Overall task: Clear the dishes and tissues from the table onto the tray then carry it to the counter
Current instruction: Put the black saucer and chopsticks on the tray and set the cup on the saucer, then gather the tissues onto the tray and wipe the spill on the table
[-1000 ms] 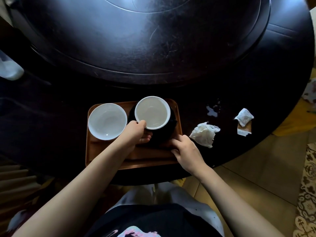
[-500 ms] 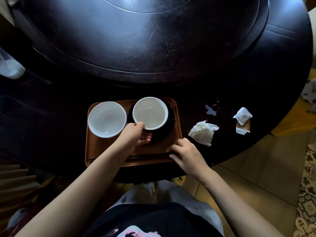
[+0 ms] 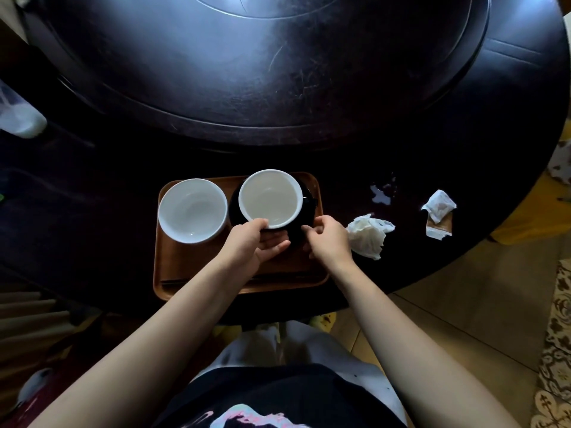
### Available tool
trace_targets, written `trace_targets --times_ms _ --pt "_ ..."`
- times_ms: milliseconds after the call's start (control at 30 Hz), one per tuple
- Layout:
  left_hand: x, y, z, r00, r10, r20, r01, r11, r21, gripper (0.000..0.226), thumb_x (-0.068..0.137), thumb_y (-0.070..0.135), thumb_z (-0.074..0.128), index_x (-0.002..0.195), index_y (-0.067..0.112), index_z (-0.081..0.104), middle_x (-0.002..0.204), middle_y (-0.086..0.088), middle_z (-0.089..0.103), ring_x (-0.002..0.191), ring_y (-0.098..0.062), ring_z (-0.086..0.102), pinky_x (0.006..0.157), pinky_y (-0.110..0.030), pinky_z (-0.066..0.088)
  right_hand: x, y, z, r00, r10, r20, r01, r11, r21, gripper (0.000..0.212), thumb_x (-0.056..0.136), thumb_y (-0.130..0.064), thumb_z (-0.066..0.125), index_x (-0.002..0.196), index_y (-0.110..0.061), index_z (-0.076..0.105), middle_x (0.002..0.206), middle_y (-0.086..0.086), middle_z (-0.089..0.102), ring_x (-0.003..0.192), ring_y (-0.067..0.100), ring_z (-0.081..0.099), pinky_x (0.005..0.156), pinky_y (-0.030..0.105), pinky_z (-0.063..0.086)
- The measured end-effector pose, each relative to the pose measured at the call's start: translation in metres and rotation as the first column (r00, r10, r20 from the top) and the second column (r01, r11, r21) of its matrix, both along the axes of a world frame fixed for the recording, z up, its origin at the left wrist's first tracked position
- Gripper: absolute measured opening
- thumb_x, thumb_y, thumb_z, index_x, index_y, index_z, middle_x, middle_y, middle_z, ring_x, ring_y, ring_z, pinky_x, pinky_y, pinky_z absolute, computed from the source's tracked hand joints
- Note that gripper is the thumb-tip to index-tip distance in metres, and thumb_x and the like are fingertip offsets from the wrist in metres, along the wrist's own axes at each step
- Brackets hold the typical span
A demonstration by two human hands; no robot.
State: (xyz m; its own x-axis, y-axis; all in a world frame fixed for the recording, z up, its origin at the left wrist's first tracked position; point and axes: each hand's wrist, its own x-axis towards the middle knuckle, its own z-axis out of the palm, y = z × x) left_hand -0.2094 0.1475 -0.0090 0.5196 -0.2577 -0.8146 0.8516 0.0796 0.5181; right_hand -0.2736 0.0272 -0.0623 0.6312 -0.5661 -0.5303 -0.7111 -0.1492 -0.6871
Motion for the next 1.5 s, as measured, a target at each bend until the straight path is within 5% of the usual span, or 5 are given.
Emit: trace_targets --times_ms 333,567,733,933,1500 --pt "-0.013 -0.003 -0.003 0.997 0.071 -0.039 -0.073 0.996 -0.042 0.021 0.094 0.023 0.048 0.086 0.004 0.051 0.085 -0.022 0.059 0.078 -0.024 0.061 0.059 -0.027 0.058 0.003 -0.012 0.007 0.999 0.045 0.025 -0.046 0.998 0.034 0.026 0.092 -0.019 0.054 0.111 -0.002 0.055 0.063 0.003 0.062 0.044 0.013 0.055 0.046 0.020 0.046" --pt "-0.040 -0.025 0.015 0.932 -0.327 0.155 0.317 0.945 0.084 0.013 0.090 0.008 0.052 0.101 0.006 0.057 0.087 -0.013 0.064 0.071 -0.017 0.061 0.057 -0.021 0.057 -0.038 -0.058 0.031 0.988 0.073 0.134 -0.046 0.980 -0.193 0.017 0.088 -0.017 0.056 0.102 -0.013 0.065 0.088 0.001 0.068 0.080 0.015 0.064 0.075 0.028 0.051" --pt "-0.055 -0.072 0.001 0.292 -0.764 0.575 0.382 0.645 0.662 0.033 0.085 0.010 0.052 0.115 0.019 0.063 0.112 0.003 0.067 0.105 -0.010 0.060 0.094 -0.020 0.043 -0.077 -0.113 0.026 0.983 -0.128 0.130 0.175 0.867 -0.467 0.019 0.087 -0.016 0.058 0.098 -0.004 0.067 0.099 0.017 0.066 0.095 0.032 0.060 0.082 0.033 0.044" --pt "-0.071 -0.127 -0.044 -0.172 -0.904 0.392 0.364 0.312 0.878 0.050 0.090 0.015 0.045 0.139 0.016 0.037 0.151 -0.004 0.032 0.139 -0.023 0.025 0.111 -0.035 0.026 -0.092 -0.181 0.020 0.926 -0.372 -0.058 0.301 0.823 -0.482 0.045 0.091 -0.030 0.054 0.124 -0.001 0.050 0.130 0.023 0.047 0.119 0.038 0.043 0.091 0.039 0.041" --pt "-0.089 -0.133 -0.056 -0.048 -0.892 0.449 0.250 0.425 0.870 0.014 0.080 0.013 0.061 0.092 0.010 0.067 0.093 -0.007 0.061 0.092 -0.022 0.053 0.077 -0.038 0.048 -0.084 -0.212 0.002 0.969 -0.230 -0.090 0.170 0.885 -0.433 0.032 0.086 -0.021 0.063 0.111 -0.007 0.049 0.125 0.017 0.044 0.112 0.032 0.048 0.073 0.031 0.040"
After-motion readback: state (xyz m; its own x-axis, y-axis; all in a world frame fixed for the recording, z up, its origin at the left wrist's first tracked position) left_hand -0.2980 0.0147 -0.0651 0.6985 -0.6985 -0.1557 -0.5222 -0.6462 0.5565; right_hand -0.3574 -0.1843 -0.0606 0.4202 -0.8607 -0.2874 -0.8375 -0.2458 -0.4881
